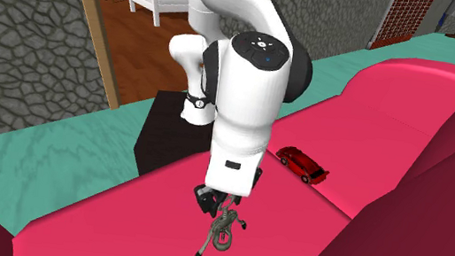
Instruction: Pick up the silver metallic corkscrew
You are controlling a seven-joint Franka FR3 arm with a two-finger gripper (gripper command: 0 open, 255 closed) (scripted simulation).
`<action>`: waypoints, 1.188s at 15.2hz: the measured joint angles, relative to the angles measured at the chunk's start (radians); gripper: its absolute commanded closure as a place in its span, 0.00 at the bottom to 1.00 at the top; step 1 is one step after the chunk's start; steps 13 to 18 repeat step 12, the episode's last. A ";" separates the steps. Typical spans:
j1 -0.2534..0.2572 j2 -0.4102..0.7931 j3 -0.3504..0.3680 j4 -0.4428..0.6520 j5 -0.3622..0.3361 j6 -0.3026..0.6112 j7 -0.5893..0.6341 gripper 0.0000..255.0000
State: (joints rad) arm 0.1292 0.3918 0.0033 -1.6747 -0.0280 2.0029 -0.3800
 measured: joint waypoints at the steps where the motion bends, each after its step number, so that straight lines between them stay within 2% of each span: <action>1: 0.001 -0.006 0.000 0.006 0.000 -0.012 0.001 1.00; 11: 0.001 -0.042 0.001 0.088 0.001 -0.130 -0.001 1.00; 18: 0.002 -0.042 0.001 0.095 0.001 -0.137 -0.001 1.00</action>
